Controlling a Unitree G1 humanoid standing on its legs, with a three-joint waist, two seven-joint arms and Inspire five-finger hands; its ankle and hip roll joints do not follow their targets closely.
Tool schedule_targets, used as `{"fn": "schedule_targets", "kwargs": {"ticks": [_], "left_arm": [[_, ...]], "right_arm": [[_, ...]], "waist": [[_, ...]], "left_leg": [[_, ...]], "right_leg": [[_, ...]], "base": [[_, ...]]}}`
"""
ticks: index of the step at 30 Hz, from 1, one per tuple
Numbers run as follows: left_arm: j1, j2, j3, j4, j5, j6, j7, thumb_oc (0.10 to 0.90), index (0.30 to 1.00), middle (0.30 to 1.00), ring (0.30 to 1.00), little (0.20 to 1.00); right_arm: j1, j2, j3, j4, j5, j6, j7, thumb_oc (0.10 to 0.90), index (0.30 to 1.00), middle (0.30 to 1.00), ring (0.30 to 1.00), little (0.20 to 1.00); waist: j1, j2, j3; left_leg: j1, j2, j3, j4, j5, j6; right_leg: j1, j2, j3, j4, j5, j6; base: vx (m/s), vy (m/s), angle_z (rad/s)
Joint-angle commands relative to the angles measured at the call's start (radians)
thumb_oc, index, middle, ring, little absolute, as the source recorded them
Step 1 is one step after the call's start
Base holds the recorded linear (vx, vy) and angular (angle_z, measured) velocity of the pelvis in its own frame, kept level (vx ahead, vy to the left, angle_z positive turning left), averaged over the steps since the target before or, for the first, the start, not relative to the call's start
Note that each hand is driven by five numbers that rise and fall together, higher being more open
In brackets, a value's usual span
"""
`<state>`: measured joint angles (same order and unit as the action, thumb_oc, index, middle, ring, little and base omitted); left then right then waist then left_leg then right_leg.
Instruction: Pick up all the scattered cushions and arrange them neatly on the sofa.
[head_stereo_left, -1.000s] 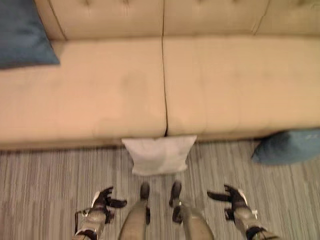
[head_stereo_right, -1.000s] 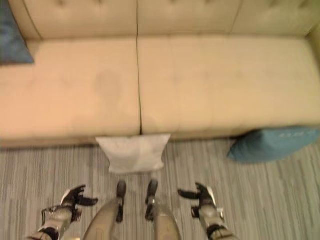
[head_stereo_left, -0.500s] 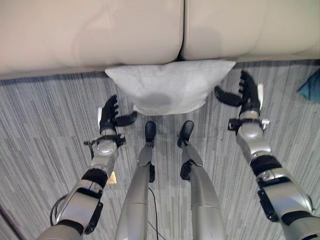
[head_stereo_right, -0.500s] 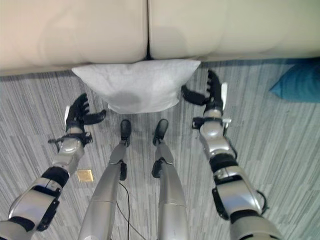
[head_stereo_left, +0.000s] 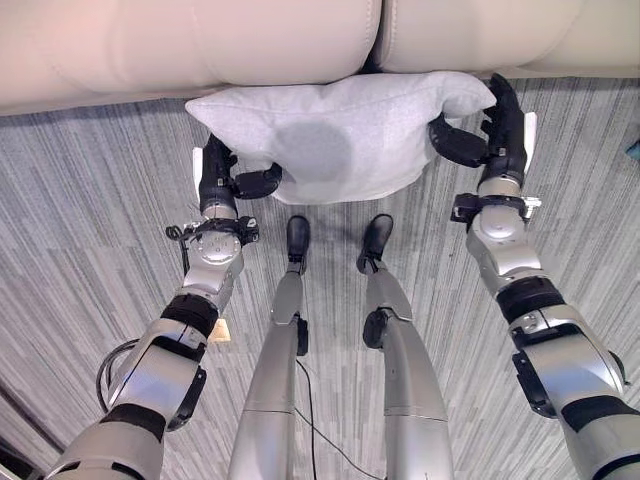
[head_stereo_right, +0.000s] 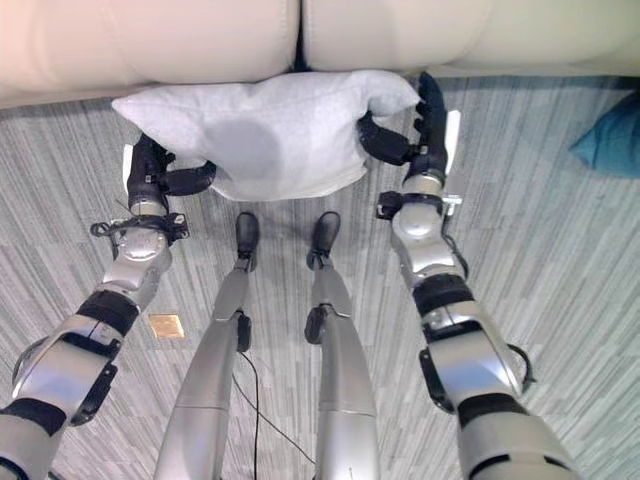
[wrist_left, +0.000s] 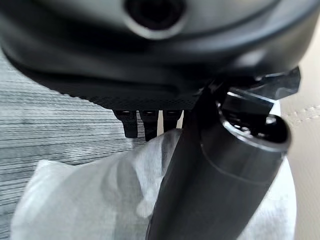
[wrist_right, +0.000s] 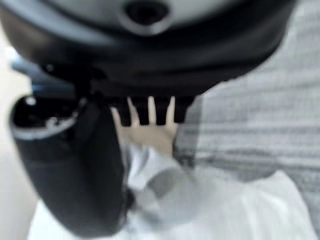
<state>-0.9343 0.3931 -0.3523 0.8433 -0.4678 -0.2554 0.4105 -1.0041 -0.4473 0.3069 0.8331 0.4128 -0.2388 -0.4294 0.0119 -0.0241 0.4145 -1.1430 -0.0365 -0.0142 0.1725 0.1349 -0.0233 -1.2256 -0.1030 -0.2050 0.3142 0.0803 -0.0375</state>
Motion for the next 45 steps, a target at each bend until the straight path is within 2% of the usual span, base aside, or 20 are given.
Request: {"fn": "schedule_targets", "kwargs": {"ticks": [1,2,3,5,8,11,12,13,15,20,22,23,24,26,27,28,33,38,41,45], "left_arm": [[0.059,-0.042,-0.017,-0.043,0.019,-0.061,0.020,0.800,0.900,0.900,0.900,0.900],[0.040,-0.063,-0.030,-0.057,0.010,-0.067,0.017,0.582,0.573,0.573,0.573,0.573],[0.030,-0.071,-0.034,-0.091,-0.001,-0.079,0.012,0.400,0.300,0.300,0.300,0.300],[0.032,-0.073,-0.019,-0.169,-0.009,-0.095,0.013,0.400,0.300,0.300,0.300,0.300],[0.078,-0.069,0.011,-0.261,0.011,-0.109,0.008,0.400,0.300,0.300,0.300,0.300],[0.236,-0.132,0.061,-0.391,0.023,-0.114,-0.028,0.400,0.300,0.300,0.300,0.300],[0.309,-0.152,0.066,-0.429,0.022,-0.113,-0.053,0.400,0.300,0.300,0.300,0.300],[0.312,-0.153,0.066,-0.430,0.022,-0.112,-0.053,0.400,0.300,0.300,0.300,0.300],[0.379,-0.170,0.062,-0.451,0.020,-0.108,-0.076,0.400,0.300,0.300,0.300,0.300],[0.576,-0.156,0.061,-0.523,0.016,-0.093,-0.137,0.400,0.300,0.300,0.300,0.300],[0.659,-0.133,0.065,-0.565,0.013,-0.089,-0.168,0.400,0.300,0.300,0.300,0.300],[0.660,-0.133,0.065,-0.566,0.013,-0.088,-0.168,0.400,0.300,0.300,0.300,0.300],[0.710,-0.129,0.071,-0.587,0.001,-0.090,-0.183,0.400,0.300,0.300,0.300,0.300],[0.733,-0.128,0.078,-0.595,-0.005,-0.091,-0.187,0.400,0.300,0.300,0.300,0.300],[0.767,-0.122,0.087,-0.609,-0.012,-0.092,-0.193,0.400,0.300,0.300,0.300,0.300],[0.767,-0.122,0.087,-0.610,-0.012,-0.092,-0.193,0.400,0.300,0.300,0.300,0.300],[0.854,-0.106,0.109,-0.628,-0.002,-0.087,-0.220,0.400,0.300,0.300,0.300,0.300],[0.920,-0.114,0.119,-0.636,-0.006,-0.074,-0.241,0.400,0.300,0.300,0.300,0.300],[0.936,-0.123,0.124,-0.626,-0.014,-0.064,-0.249,0.400,0.300,0.300,0.300,0.300],[0.943,-0.120,0.115,-0.618,0.005,-0.044,-0.252,0.400,0.300,0.300,0.300,0.300]], "right_arm": [[0.052,0.090,0.065,-0.062,0.055,-0.081,0.025,0.800,0.900,0.900,0.900,0.900],[0.042,0.122,0.085,-0.074,0.079,-0.092,0.047,0.800,0.900,0.900,0.900,0.900],[0.034,0.145,0.110,-0.091,0.094,-0.098,0.074,0.400,0.300,0.300,0.300,0.300],[0.047,0.154,0.135,-0.149,0.086,-0.110,0.102,0.400,0.300,0.300,0.300,0.300],[0.111,0.144,0.106,-0.234,0.044,-0.124,0.114,0.400,0.300,0.300,0.300,0.300],[0.299,0.132,0.020,-0.363,-0.032,-0.137,0.126,0.400,0.300,0.300,0.300,0.300],[0.382,0.129,-0.014,-0.412,-0.055,-0.139,0.131,0.400,0.300,0.300,0.300,0.300],[0.386,0.129,-0.014,-0.414,-0.056,-0.138,0.131,0.400,0.300,0.300,0.300,0.300],[0.457,0.136,-0.035,-0.451,-0.075,-0.136,0.136,0.400,0.300,0.300,0.300,0.300],[0.644,0.143,-0.110,-0.579,-0.084,-0.140,0.154,0.400,0.300,0.300,0.300,0.300],[0.712,0.146,-0.132,-0.635,-0.077,-0.141,0.171,0.400,0.300,0.300,0.300,0.300],[0.714,0.146,-0.132,-0.636,-0.077,-0.140,0.171,0.400,0.300,0.300,0.300,0.300],[0.755,0.142,-0.139,-0.677,-0.084,-0.137,0.183,0.400,0.300,0.300,0.300,0.300],[0.775,0.135,-0.140,-0.695,-0.097,-0.134,0.186,0.400,0.300,0.300,0.300,0.300],[0.805,0.122,-0.145,-0.724,-0.129,-0.127,0.194,0.400,0.300,0.300,0.300,0.300],[0.805,0.122,-0.145,-0.724,-0.129,-0.127,0.193,0.400,0.300,0.300,0.300,0.300],[0.935,0.112,-0.167,-0.739,-0.142,-0.106,0.244,0.400,0.300,0.300,0.300,0.300],[0.990,0.102,-0.178,-0.739,-0.151,-0.095,0.268,0.400,0.300,0.300,0.300,0.300],[1.010,0.091,-0.203,-0.752,-0.162,-0.082,0.268,0.400,0.300,0.300,0.300,0.300],[1.014,0.094,-0.217,-0.752,-0.169,-0.068,0.254,0.400,0.300,0.300,0.300,0.300]], "waist": [[0.000,0.002,-0.138],[0.001,0.003,-0.143],[0.002,0.005,-0.150],[0.002,0.007,-0.168],[-0.002,0.006,-0.196],[-0.004,0.009,-0.230],[-0.004,0.010,-0.232],[-0.003,0.010,-0.239],[-0.005,0.010,-0.233],[-0.014,0.006,-0.241],[-0.013,0.006,-0.248],[-0.013,0.007,-0.244],[-0.013,0.010,-0.257],[-0.013,0.012,-0.257],[-0.013,0.014,-0.274],[-0.014,0.014,-0.274],[-0.025,0.007,-0.311],[-0.021,-0.013,-0.319],[-0.017,-0.029,-0.324],[-0.015,-0.040,-0.346]], "left_leg": [[-0.015,0.000,-0.014,-0.047,-0.029,-0.022],[-0.017,-0.001,-0.016,-0.048,-0.027,-0.024],[-0.019,0.000,-0.017,-0.051,-0.026,-0.025],[-0.018,-0.002,-0.018,-0.053,-0.025,-0.027],[-0.001,-0.001,-0.017,-0.063,-0.029,-0.029],[0.079,-0.004,-0.014,-0.076,-0.037,-0.035],[0.111,-0.006,-0.008,-0.077,-0.013,-0.034],[0.128,-0.004,-0.015,-0.083,-0.040,-0.039],[0.164,-0.007,-0.012,-0.077,-0.022,-0.036],[0.378,0.000,-0.019,-0.115,-0.043,-0.045],[0.518,0.005,-0.021,-0.172,-0.041,-0.051],[0.525,0.006,-0.021,-0.175,-0.040,-0.051],[0.612,0.012,-0.017,-0.211,-0.038,-0.056],[0.666,0.015,-0.017,-0.233,-0.036,-0.058],[0.740,0.021,-0.018,-0.250,-0.041,-0.063],[0.739,0.021,-0.019,-0.251,-0.037,-0.063],[0.935,0.052,0.006,-0.238,-0.074,-0.073],[0.973,0.061,0.013,-0.125,-0.132,-0.068],[0.964,0.067,0.036,-0.044,-0.140,-0.073],[0.955,0.056,0.084,-0.080,-0.124,-0.052]], "right_leg": [[-0.004,-0.052,0.079,0.018,-0.059,0.164],[-0.009,-0.051,0.078,0.018,-0.059,0.164],[-0.011,-0.051,0.078,0.015,-0.057,0.164],[-0.010,-0.049,0.078,0.010,-0.057,0.162],[0.004,-0.047,0.076,0.001,-0.055,0.163],[0.083,-0.048,0.068,-0.020,-0.054,0.165],[0.122,-0.053,0.050,-0.032,-0.025,0.157],[0.134,-0.050,0.057,-0.029,-0.054,0.166],[0.174,-0.054,0.044,-0.039,-0.026,0.157],[0.394,-0.051,0.019,-0.100,-0.024,0.157],[0.535,-0.038,0.008,-0.154,-0.025,0.158],[0.542,-0.037,0.007,-0.157,-0.025,0.158],[0.634,-0.030,0.001,-0.192,-0.028,0.157],[0.690,-0.024,-0.004,-0.212,-0.029,0.158],[0.779,-0.014,-0.011,-0.237,-0.038,0.156],[0.780,-0.014,-0.012,-0.241,-0.033,0.157],[1.028,0.024,-0.014,-0.299,-0.074,0.143],[1.132,0.036,-0.011,-0.339,-0.086,0.130],[1.191,0.029,-0.020,-0.361,-0.087,0.126],[1.217,0.026,-0.030,-0.371,-0.087,0.130]], "base": [[0.00,-0.001,0.04],[0.00,-0.001,0.04],[0.00,-0.003,0.04],[0.00,0.000,0.00],[0.00,0.000,0.00],[0.01,-0.011,0.00],[0.03,-0.036,0.02],[-0.02,-0.012,0.05],[0.00,-0.011,0.07],[-0.01,-0.041,-0.02],[0.00,-0.047,-0.10],[0.06,-0.043,-0.09],[0.08,-0.044,-0.10],[0.09,-0.057,-0.11],[0.07,-0.050,-0.09],[0.10,-0.073,0.03],[0.14,-0.100,0.14],[0.07,-0.086,0.08],[0.05,-0.028,0.08],[0.10,0.071,0.07]]}}
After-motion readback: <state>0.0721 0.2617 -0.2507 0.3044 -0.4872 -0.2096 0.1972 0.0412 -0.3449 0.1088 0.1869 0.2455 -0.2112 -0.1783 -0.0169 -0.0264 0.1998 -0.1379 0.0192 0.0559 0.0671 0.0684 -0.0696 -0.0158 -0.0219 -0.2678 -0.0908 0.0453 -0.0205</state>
